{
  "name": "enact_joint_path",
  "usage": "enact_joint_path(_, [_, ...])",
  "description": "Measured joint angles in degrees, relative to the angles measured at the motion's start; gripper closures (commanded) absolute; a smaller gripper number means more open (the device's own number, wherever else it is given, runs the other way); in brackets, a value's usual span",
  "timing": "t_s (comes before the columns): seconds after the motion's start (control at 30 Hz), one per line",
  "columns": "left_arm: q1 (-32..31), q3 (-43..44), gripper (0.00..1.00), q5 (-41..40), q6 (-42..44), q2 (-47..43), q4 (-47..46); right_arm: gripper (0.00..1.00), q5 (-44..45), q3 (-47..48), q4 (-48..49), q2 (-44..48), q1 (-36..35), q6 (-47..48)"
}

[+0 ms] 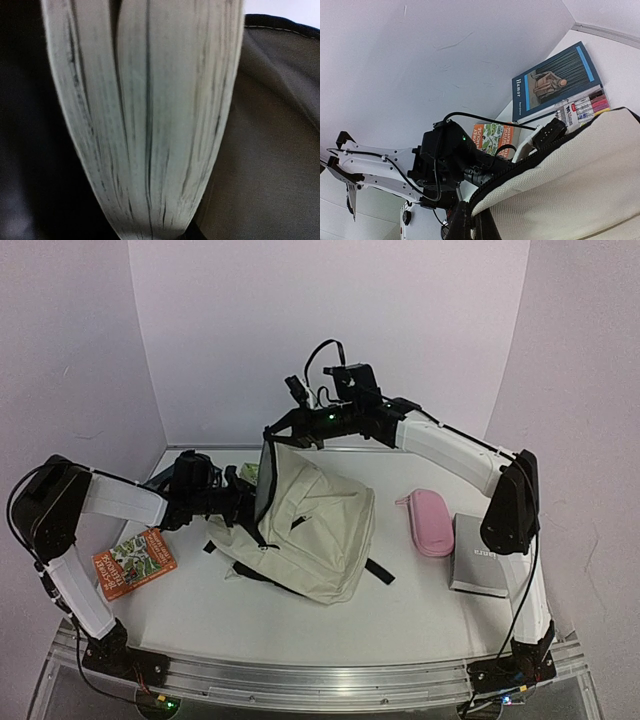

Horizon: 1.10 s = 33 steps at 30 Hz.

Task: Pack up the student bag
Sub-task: Place the book in the student bag.

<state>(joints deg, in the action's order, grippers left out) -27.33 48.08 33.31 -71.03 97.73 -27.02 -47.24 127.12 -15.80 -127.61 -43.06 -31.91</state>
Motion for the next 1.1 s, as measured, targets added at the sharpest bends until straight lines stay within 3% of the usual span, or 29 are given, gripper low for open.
enact_joint_path(0.3, [0.4,-0.2,1.00,1.1,10.2,-17.5,22.3,1.00,-3.0,-1.6,1.7,0.0,0.1,1.4])
enact_joint_path(0.53, [1.3,1.4,1.00,3.0,14.2,-19.7,33.2,1.00,-6.3,-1.5,-2.2,0.0,1.0,5.2])
enact_joint_path(0.87, [0.9,1.8,1.00,10.2,14.5,-18.0,34.5,1.00,-5.0,14.1,-17.8,-4.1,2.5,14.0])
enact_joint_path(1.1, [0.3,1.8,1.00,12.0,13.7,-15.4,31.0,1.00,-6.1,16.4,-20.8,-5.6,2.0,15.1])
